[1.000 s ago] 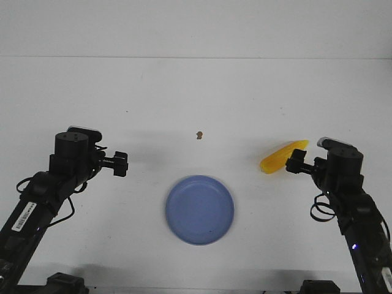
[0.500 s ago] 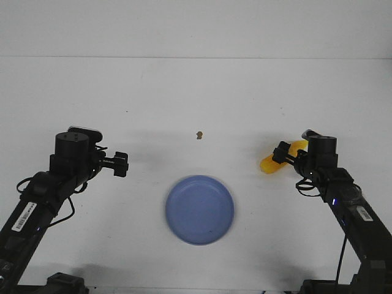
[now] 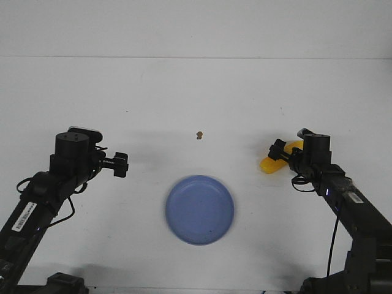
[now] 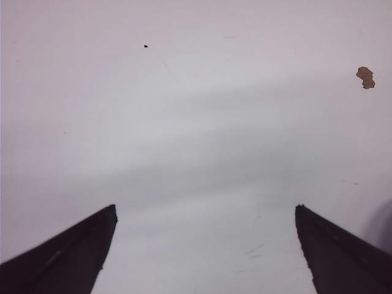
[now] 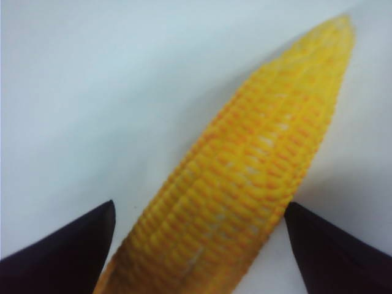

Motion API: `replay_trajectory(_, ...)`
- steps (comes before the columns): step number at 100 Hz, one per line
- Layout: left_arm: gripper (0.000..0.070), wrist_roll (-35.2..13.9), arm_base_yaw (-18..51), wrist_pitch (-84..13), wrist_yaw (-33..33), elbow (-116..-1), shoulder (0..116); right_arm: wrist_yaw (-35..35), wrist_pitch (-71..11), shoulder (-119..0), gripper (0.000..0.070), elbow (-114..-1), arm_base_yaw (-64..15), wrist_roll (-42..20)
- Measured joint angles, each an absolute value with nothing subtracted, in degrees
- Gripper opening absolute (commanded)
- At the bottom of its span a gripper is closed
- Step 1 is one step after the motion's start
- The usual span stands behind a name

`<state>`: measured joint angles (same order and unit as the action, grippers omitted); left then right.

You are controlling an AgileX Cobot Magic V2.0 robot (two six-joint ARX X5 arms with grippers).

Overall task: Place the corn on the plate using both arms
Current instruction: 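Carry the corn with the right gripper and lower it onto the plate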

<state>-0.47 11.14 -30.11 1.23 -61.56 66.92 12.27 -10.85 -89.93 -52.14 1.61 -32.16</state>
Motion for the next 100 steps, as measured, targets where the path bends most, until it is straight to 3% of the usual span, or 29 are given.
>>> replay_trajectory(7,0.0596,-0.5,11.1,-30.1,1.2,-61.6,66.9,12.8,-10.8,-89.9,0.0161,-52.1,1.6,-32.4)
replay_trajectory(11,0.0596,-0.5,11.1,-30.1,1.2,-61.6,66.9,13.9,-10.6,-89.9,0.0105,-52.1,1.6,-32.4)
replay_trajectory(32,0.0596,-0.5,11.1,-30.2,1.2,-61.6,66.9,22.0,-7.3,-89.7,0.0110,-52.1,1.6,-32.2)
replay_trajectory(43,0.0596,-0.5,11.1,-30.5,1.2,-61.6,66.9,24.6,-9.5,-86.8,0.0180,-52.1,0.2,-31.6)
replay_trajectory(55,0.0596,-0.5,11.1,-30.5,1.2,-61.6,66.9,24.7,-13.1,-79.6,0.0183,-52.1,-4.6,-29.5)
replay_trajectory(80,0.0596,-0.5,11.1,-30.5,1.2,-61.6,66.9,17.2,-26.1,-73.9,0.0202,-52.4,-23.7,-24.7)
replay_trajectory(100,0.0596,-0.5,11.1,-30.5,1.2,-61.6,66.9,10.9,-26.3,-76.7,0.0261,-52.3,-35.9,-24.0)
